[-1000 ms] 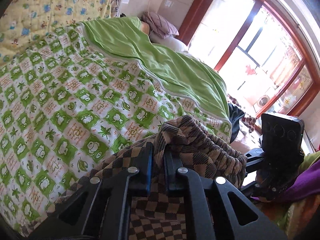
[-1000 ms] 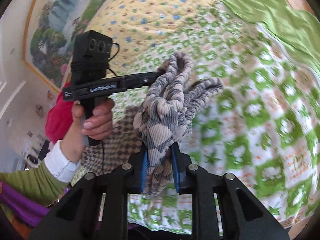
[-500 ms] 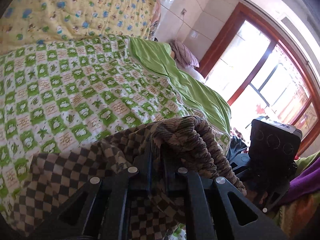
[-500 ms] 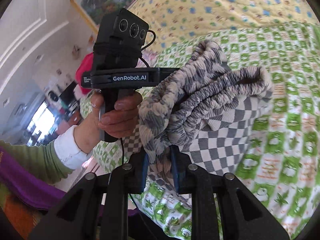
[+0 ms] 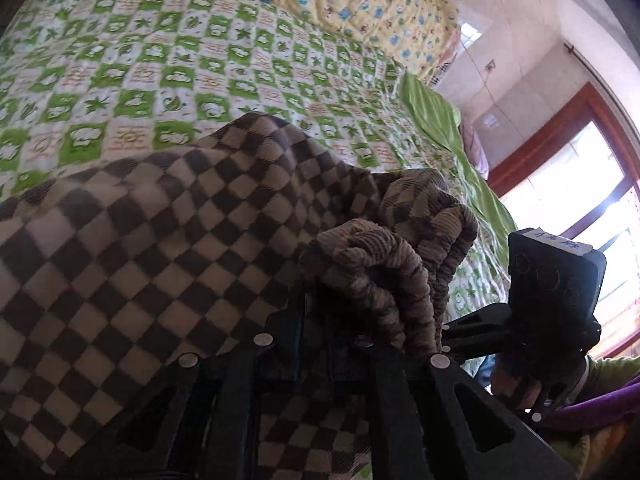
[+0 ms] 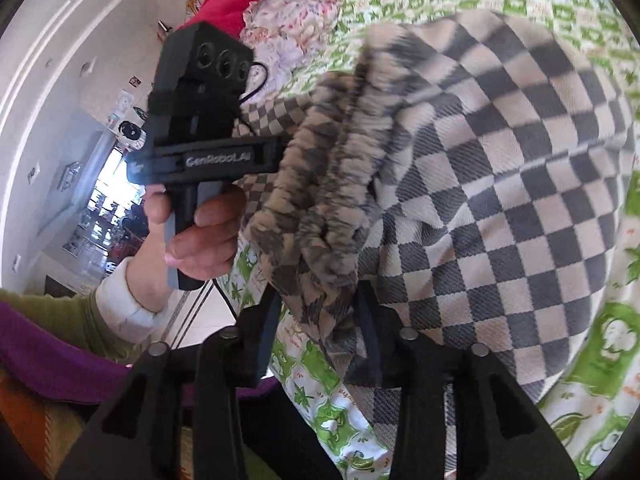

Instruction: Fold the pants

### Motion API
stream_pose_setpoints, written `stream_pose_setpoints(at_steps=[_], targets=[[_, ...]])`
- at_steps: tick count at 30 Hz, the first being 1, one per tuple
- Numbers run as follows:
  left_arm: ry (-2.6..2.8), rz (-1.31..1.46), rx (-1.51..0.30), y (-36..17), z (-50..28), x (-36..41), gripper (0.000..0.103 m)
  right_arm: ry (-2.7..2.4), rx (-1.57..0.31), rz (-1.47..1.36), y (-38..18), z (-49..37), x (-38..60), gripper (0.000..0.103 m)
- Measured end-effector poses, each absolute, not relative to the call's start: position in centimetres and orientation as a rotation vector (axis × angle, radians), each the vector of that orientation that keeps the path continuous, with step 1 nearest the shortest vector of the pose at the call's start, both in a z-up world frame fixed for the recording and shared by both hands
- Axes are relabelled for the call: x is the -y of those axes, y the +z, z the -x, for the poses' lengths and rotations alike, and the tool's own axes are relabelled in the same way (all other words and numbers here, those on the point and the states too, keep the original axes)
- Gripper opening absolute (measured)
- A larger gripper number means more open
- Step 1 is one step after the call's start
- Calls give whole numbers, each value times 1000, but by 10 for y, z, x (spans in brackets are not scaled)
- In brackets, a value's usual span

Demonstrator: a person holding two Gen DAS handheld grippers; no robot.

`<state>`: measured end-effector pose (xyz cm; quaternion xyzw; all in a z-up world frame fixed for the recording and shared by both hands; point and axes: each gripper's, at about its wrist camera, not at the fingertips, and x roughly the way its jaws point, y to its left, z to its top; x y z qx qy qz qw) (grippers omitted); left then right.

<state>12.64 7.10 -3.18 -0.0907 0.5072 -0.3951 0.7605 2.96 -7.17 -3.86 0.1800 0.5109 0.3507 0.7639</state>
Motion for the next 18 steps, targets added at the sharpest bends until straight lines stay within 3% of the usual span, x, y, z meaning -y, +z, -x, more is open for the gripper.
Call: stream_pose_setpoints(at_steps=[3, 6, 14, 18], targets=[[-784, 207, -1081, -25, -112, -88, 21, 786, -1107, -387, -34, -30, 70, 55], [-729, 246, -1047, -17, -98, -107, 30, 782, -1078, -383, -20, -27, 71, 56], [-587, 315, -973, 2, -64, -142, 33, 741, -962, -386, 10, -40, 92, 56], [-514, 352, -946, 10, -52, -156, 39, 727, -918, -381, 24, -52, 96, 56]])
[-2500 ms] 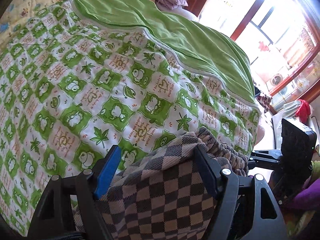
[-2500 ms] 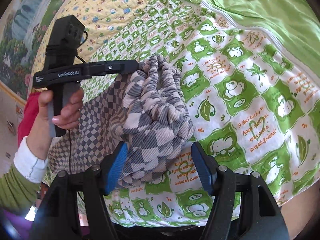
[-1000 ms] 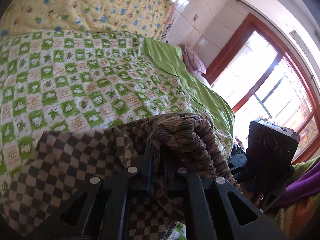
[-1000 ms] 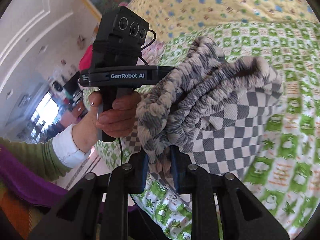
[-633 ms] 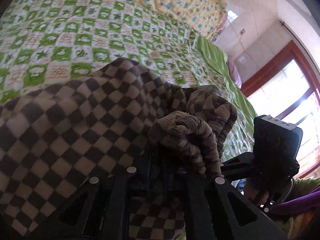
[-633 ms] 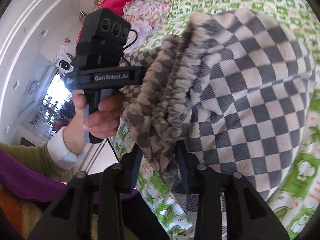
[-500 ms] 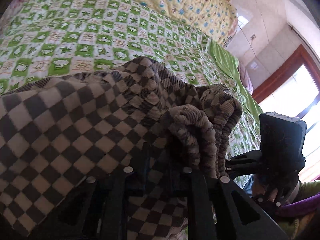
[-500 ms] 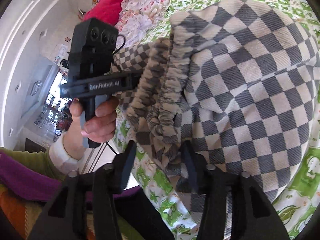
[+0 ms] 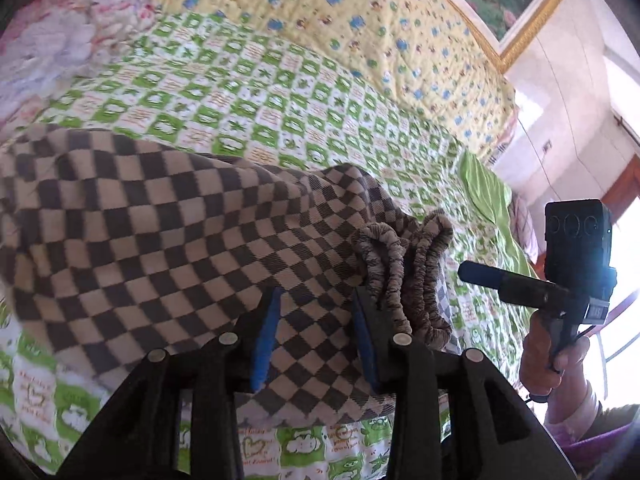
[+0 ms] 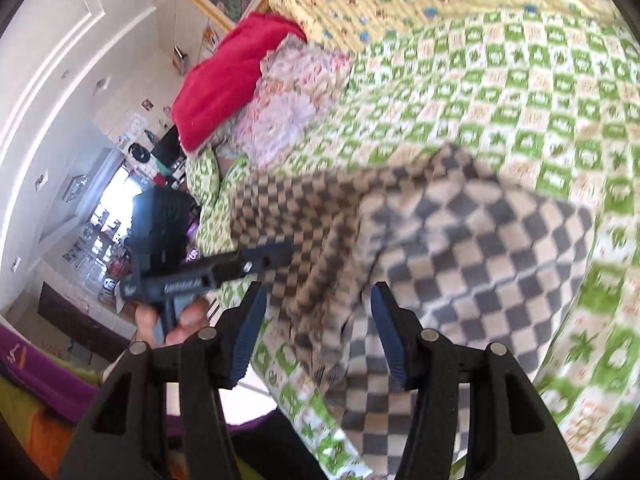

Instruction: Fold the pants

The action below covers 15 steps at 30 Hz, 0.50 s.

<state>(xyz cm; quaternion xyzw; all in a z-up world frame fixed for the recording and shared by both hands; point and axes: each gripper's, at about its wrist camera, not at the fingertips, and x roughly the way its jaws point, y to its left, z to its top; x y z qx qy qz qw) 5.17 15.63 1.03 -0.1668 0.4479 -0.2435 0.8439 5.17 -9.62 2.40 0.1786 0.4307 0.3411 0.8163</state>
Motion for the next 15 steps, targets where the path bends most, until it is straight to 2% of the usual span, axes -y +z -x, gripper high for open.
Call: stream_pose_setpoints(at_steps=[5, 15], targets=[[-389, 373, -903, 20, -36, -175, 48, 739, -887, -363, 35, -66, 87, 56], [-185, 490, -858, 21, -6, -238, 48, 805, -882, -303, 43, -96, 46, 56]])
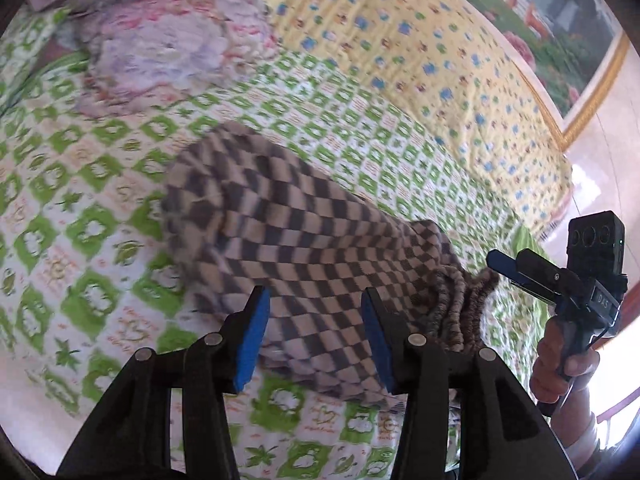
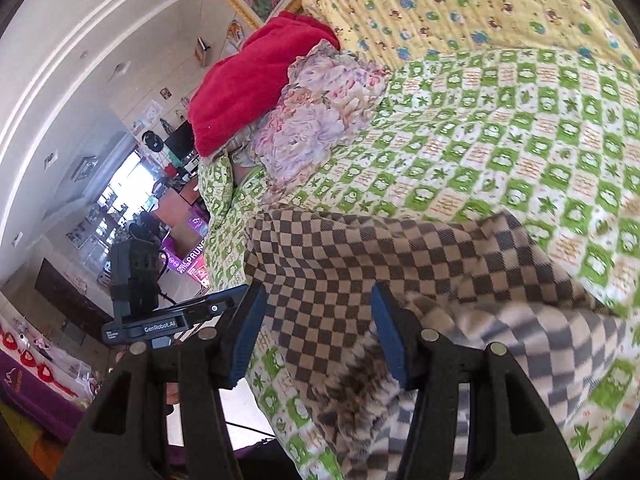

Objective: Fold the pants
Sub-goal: 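Lower the cuffs onto the pants and regrasp the folded edge with the right gripper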

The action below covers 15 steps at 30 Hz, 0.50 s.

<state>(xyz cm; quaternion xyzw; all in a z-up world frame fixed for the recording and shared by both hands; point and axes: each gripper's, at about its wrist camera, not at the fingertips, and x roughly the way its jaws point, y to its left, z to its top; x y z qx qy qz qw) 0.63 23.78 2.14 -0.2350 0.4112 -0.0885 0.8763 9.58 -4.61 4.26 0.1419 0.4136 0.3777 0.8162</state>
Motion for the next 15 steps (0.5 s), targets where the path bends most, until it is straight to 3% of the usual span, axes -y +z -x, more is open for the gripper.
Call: stream_pose_setpoints(at_steps=[15], targets=[[-17, 583, -856, 5, 0, -290, 56, 865, -906, -168, 50, -138, -10, 56]])
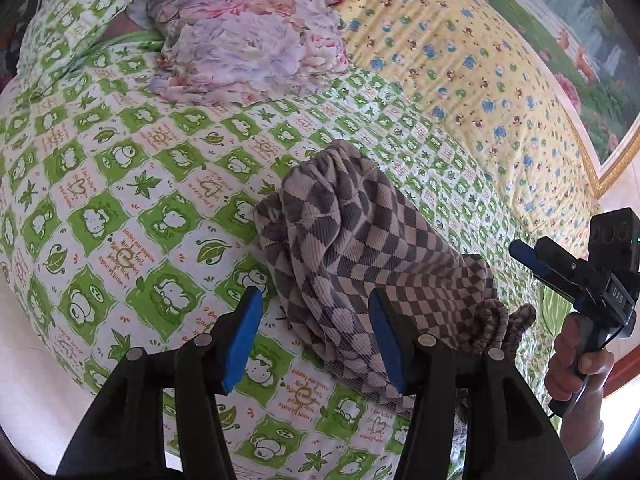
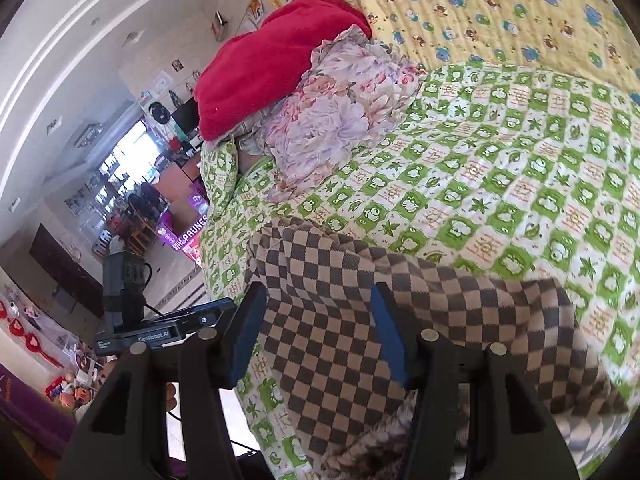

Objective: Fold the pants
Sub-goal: 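Lower the cuffs onto the pants and regrasp the folded edge with the right gripper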

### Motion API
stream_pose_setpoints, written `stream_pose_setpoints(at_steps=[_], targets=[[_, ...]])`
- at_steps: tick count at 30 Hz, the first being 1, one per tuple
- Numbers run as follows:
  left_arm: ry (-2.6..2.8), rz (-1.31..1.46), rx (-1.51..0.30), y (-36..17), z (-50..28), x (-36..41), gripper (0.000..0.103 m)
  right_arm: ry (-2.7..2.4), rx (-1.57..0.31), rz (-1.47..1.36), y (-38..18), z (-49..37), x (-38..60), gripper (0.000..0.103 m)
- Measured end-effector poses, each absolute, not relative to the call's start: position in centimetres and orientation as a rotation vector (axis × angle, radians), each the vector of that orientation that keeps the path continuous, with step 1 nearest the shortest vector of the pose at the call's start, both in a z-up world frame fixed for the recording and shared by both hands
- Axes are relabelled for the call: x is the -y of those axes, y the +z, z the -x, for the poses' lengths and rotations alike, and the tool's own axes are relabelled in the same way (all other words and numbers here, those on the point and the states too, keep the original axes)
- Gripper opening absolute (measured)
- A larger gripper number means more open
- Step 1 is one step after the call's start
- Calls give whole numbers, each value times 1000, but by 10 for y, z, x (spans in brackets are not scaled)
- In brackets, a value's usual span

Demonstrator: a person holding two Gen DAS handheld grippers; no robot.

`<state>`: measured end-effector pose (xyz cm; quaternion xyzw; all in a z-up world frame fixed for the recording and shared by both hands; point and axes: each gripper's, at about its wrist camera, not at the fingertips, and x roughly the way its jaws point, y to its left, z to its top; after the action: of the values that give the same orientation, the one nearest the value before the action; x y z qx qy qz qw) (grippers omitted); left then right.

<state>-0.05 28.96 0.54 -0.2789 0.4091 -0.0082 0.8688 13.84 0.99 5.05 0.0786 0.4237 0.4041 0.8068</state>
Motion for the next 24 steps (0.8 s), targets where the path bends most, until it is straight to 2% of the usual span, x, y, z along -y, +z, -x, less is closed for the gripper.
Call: stream_pose_setpoints(at_steps=[11, 24], targets=[[3, 642, -855, -3, -17, -298, 59, 902, -1003, 2, 45, -210, -62, 56], [-6, 712, -936, -31, -45, -300, 62, 1074, -1247, 364, -19, -259, -139, 56]])
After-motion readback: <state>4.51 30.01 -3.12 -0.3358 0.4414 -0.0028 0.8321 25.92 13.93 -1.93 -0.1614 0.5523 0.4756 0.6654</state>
